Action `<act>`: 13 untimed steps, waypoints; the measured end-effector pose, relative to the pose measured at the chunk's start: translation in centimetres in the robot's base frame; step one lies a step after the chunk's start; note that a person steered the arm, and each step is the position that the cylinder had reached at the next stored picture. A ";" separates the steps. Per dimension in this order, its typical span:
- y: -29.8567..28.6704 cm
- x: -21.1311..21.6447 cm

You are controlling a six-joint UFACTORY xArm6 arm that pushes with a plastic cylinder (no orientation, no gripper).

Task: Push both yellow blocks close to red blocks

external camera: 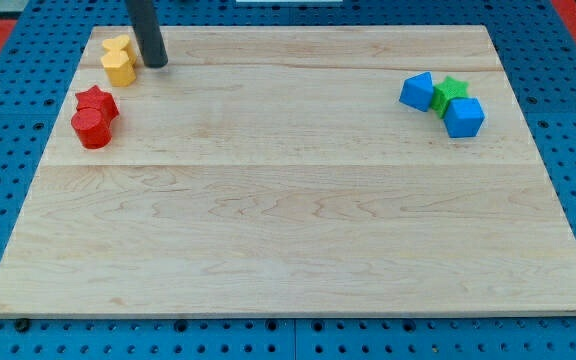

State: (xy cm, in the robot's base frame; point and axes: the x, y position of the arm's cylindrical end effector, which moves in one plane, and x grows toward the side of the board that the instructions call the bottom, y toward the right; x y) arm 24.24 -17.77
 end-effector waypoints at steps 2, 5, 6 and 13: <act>-4.7 -3.7; -4.6 -1.0; -3.7 0.1; -2.0 -2.0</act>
